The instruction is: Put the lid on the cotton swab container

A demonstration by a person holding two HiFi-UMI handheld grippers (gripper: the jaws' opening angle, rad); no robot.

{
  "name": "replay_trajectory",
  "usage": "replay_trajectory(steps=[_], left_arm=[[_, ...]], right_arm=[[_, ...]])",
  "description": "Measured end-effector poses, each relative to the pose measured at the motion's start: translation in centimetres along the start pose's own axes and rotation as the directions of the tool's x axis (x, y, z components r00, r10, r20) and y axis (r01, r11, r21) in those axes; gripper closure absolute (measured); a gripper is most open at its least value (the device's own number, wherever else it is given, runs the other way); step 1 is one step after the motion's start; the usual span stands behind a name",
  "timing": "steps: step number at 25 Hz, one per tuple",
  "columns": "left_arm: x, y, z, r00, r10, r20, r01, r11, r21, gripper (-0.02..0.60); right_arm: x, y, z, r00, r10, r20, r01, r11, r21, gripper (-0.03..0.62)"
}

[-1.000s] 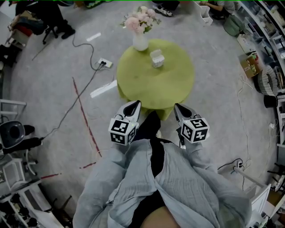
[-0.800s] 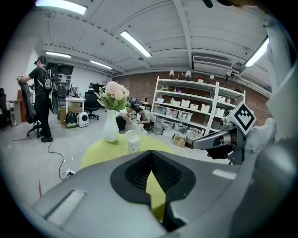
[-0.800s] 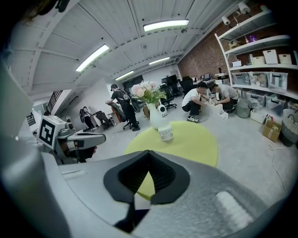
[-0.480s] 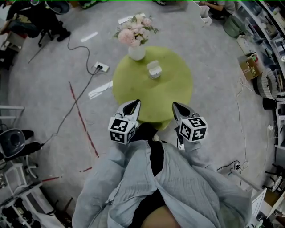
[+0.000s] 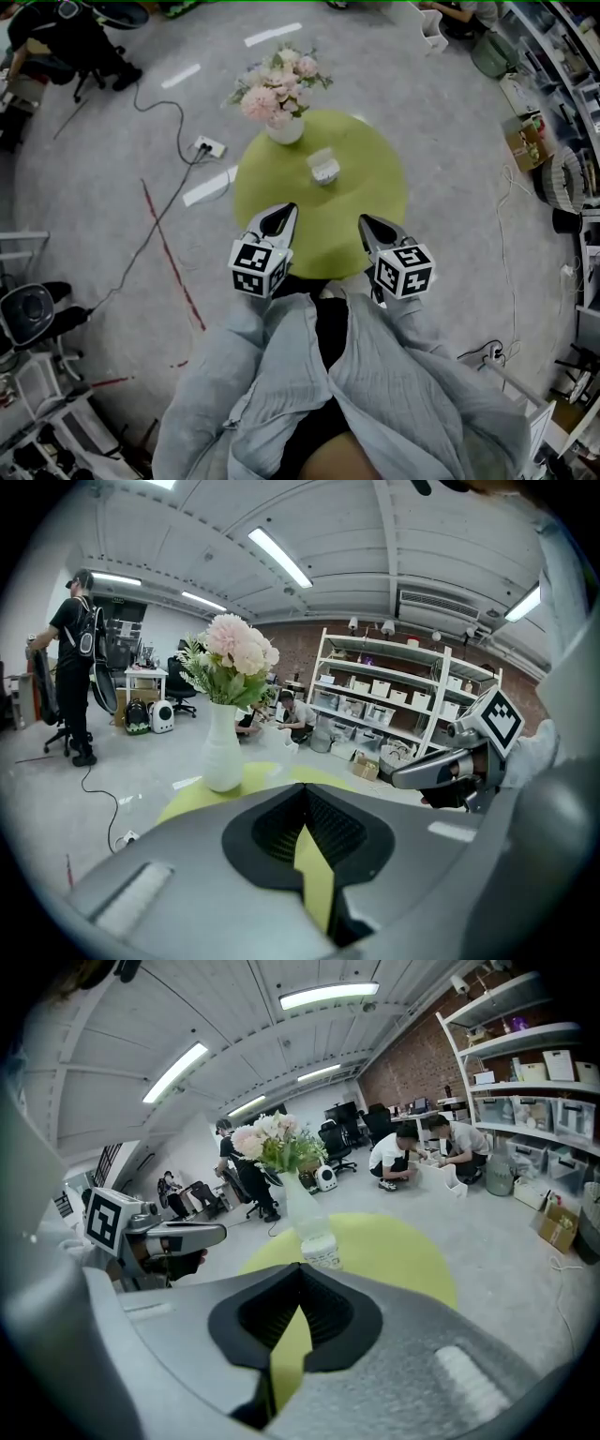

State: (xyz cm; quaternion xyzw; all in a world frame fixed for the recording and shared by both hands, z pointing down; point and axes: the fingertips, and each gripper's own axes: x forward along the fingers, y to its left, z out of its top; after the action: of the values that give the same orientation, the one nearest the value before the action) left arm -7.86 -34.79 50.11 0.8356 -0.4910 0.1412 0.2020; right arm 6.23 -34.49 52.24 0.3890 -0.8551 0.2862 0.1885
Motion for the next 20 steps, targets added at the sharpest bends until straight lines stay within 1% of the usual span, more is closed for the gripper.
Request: replay_trajectory(steps=[7, 10, 20], left_arm=[[3.2, 3.8, 1.5, 1.000, 0.021, -0.003, -0.021, 1.000, -0.008, 0.563], [5.1, 5.2, 1.6, 1.000, 0.026, -0.011, -0.026, 1.000, -0.004, 0.563], [10.0, 7.1, 0.9, 0.998, 0.015, -0.069, -0.013, 0.999, 0.030, 0.563]], right_arm=[[2.1, -1.4, 1.1, 0.999, -0.019, -0.027, 0.019, 1.000, 0.009, 0.592], [2.8, -1.8, 1.2, 0.999, -0.024, -0.039, 0.024, 1.000, 0.009, 0.592], [3.4, -3.2, 0.8, 0.994, -0.050, -0.092, 0.052, 0.999, 0.014, 0.591]])
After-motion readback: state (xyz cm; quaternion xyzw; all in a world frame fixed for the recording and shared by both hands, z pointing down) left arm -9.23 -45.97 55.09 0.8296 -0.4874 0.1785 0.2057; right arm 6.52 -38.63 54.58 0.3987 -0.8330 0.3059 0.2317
